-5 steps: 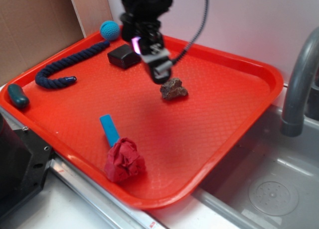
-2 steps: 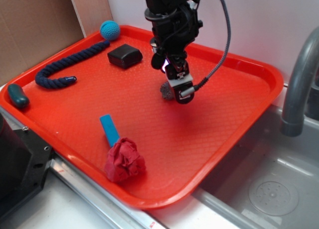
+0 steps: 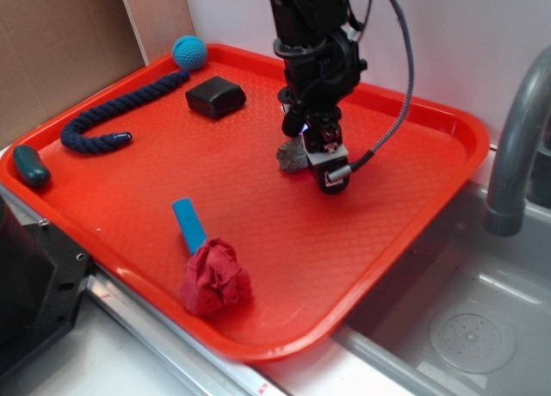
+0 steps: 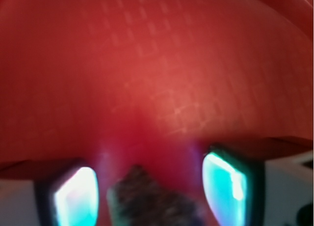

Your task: Grab the rock.

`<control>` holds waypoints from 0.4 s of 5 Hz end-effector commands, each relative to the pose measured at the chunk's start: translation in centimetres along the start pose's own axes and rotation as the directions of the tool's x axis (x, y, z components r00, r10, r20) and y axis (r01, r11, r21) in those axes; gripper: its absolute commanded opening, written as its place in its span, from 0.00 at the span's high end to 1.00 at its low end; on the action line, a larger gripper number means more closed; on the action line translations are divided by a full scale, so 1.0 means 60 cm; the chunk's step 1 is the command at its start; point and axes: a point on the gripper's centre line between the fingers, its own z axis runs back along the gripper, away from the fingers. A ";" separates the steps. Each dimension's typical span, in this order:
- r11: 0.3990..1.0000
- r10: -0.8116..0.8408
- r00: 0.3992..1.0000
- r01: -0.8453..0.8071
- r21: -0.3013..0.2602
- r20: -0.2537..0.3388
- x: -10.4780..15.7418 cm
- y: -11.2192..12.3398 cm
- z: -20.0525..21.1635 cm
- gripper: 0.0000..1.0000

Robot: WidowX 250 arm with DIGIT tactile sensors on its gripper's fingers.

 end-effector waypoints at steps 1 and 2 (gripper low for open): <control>0.999 0.001 1.000 -0.002 0.047 0.001 0.007 -0.026 0.025 1.00; 0.995 0.069 0.997 -0.072 0.062 0.041 -0.009 -0.019 0.057 0.61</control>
